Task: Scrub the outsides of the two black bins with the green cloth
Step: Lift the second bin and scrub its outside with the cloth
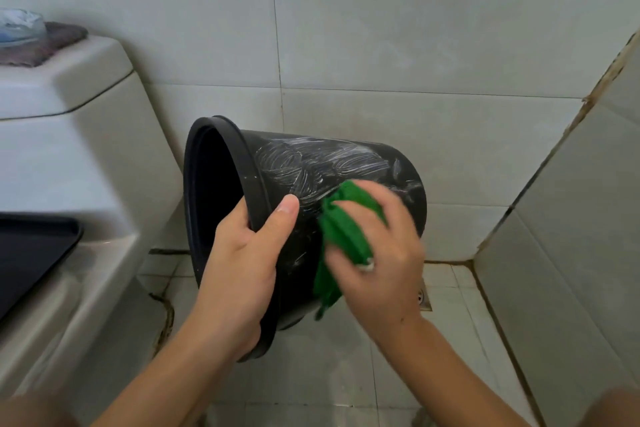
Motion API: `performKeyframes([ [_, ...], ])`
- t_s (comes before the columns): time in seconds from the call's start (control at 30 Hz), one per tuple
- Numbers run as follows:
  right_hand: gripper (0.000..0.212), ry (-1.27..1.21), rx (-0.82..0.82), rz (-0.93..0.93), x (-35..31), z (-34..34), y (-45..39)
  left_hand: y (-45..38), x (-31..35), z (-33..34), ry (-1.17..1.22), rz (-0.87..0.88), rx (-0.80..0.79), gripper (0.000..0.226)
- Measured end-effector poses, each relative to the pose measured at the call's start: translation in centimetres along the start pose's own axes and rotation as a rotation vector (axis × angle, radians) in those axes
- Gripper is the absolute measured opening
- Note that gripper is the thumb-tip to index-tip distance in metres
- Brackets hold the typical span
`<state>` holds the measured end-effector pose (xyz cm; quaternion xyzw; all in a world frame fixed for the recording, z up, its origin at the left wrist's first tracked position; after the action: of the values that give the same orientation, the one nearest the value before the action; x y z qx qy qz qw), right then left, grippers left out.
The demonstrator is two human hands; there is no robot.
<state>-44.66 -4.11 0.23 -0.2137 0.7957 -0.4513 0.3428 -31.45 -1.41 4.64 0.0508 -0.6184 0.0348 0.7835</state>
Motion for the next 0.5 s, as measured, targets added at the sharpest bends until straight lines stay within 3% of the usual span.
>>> performKeyframes([
  [0.17,0.030,-0.075,-0.034,-0.353,-2.4,0.0,0.1,-0.1,0.2,0.0,-0.008,0.021,-0.006,0.015],
  [0.23,0.028,-0.030,-0.053,-0.308,-0.1,-0.5,0.0,-0.1,0.0,-0.2,0.001,0.013,-0.023,0.018],
  [0.37,0.034,-0.026,-0.010,0.095,4.4,-1.1,-0.7,0.3,0.0,-0.3,-0.026,0.007,-0.047,0.028],
  [0.43,0.033,-0.031,-0.001,0.100,3.8,-0.9,-0.4,0.3,0.0,-0.3,-0.050,0.004,-0.038,0.023],
  [0.5,0.032,-0.037,-0.008,-0.043,1.0,-0.3,0.2,0.0,-0.2,-0.2,-0.035,0.005,-0.022,0.012],
])
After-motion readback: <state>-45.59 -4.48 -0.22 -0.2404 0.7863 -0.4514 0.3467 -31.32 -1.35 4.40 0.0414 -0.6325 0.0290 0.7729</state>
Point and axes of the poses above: each hand's wrist, its own y-axis away from the middle knuckle, its own z-axis out of the palm, x = y × z, the point moved 2 cm from there along -y, towards the middle knuckle, and after that the axes turned 6 degrees about -z, right-handed, at the moved point
